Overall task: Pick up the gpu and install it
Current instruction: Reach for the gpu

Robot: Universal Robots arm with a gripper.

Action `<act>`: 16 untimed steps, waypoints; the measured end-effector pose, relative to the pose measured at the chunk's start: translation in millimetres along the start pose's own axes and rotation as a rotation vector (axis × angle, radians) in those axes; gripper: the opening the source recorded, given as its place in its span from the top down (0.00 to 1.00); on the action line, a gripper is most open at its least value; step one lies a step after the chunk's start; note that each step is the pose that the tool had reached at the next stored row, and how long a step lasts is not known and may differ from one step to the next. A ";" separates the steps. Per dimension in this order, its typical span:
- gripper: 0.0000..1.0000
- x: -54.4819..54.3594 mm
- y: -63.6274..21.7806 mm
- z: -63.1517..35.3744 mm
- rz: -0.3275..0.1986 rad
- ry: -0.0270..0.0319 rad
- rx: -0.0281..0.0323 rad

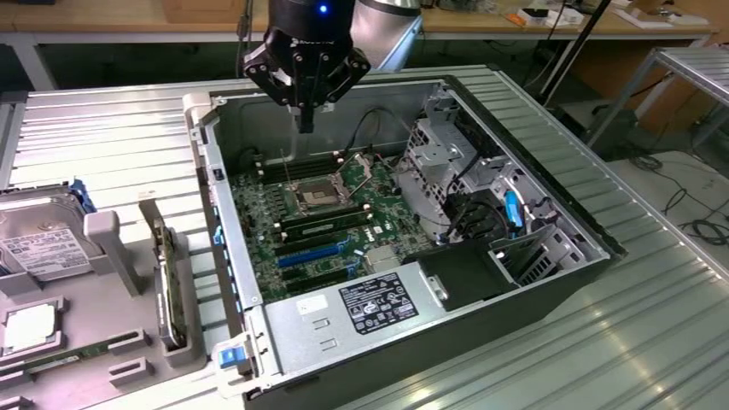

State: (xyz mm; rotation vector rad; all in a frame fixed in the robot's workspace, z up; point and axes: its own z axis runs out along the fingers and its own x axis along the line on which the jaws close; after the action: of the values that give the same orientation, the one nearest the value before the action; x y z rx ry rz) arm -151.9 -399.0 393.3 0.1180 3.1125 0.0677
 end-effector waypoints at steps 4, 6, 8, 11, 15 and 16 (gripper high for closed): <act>0.89 11.9 -0.9 -0.4 0.000 0.0001 0.0000; 0.89 17.7 -1.4 -0.5 0.000 0.0000 0.0001; 0.89 29.9 -2.4 -0.9 0.000 0.0000 0.0000; 0.89 44.3 -4.1 -1.3 0.000 0.0000 0.0000; 0.89 57.8 -5.8 -1.7 0.000 0.0000 0.0000; 0.89 59.3 -6.1 -1.7 0.000 0.0000 0.0000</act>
State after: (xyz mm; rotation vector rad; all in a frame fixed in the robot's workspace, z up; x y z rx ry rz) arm -211.5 -400.6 393.3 0.1180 3.1124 0.0677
